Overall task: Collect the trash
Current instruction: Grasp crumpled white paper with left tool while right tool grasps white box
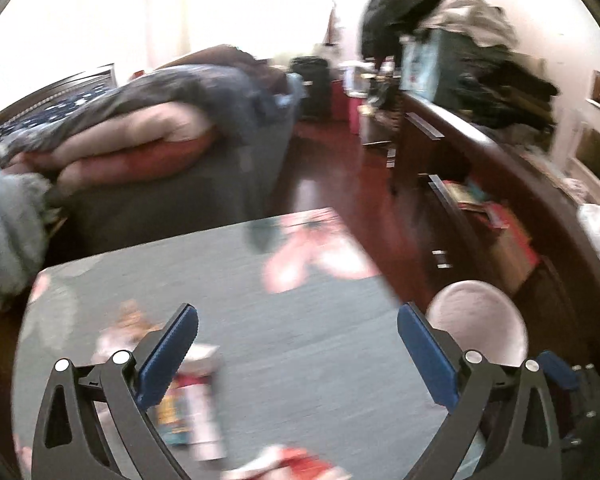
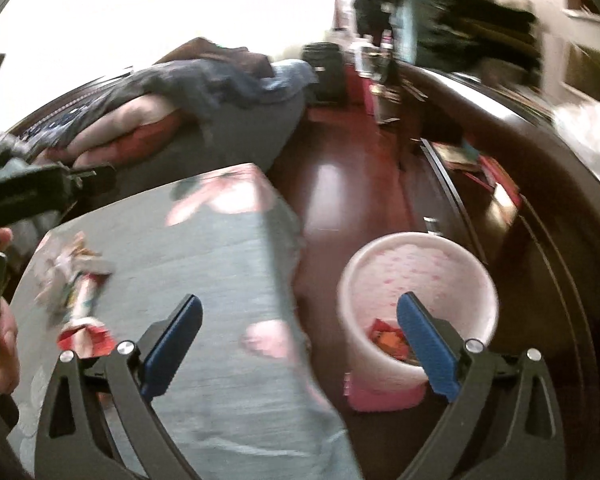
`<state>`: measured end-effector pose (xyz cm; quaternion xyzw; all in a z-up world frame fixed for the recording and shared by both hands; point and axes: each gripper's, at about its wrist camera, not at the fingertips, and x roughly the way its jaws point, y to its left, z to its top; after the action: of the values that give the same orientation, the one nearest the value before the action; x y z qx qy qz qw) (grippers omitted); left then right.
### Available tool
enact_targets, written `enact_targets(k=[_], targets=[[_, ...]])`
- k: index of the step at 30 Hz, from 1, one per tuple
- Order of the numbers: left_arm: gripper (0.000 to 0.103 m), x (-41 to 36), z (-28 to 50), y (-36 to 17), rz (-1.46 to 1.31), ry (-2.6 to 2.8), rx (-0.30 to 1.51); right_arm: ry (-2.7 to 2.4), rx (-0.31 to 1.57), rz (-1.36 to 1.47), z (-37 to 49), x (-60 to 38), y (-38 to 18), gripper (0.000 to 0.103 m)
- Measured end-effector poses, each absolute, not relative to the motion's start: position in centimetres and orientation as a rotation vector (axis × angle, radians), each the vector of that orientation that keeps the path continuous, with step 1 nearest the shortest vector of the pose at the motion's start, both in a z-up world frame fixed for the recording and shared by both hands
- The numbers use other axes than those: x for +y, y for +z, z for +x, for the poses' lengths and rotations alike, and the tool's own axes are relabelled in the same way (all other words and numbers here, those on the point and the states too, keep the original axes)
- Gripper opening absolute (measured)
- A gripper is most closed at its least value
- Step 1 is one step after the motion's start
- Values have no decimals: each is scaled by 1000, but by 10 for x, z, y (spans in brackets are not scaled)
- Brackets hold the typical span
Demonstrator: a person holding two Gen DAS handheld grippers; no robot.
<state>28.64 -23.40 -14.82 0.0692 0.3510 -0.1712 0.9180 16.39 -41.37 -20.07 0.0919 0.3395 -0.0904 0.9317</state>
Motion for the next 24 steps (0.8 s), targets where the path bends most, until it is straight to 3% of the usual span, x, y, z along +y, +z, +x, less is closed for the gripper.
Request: enact_targets(k=[8,18,20,24], targets=[[99,-132,318,-196,41,-123,843,-51,711,89,179,-337,-194,99],[97,-86,340,-245,-123,-132,940,9,758,37,198,-293,-203,99],[68,-76,339,-245,-172,-143,923,18,761,39,202,-289,-204,99],[54,-63,340,-243,-223,-154,899,51,761,55,218,-278,-200,99]])
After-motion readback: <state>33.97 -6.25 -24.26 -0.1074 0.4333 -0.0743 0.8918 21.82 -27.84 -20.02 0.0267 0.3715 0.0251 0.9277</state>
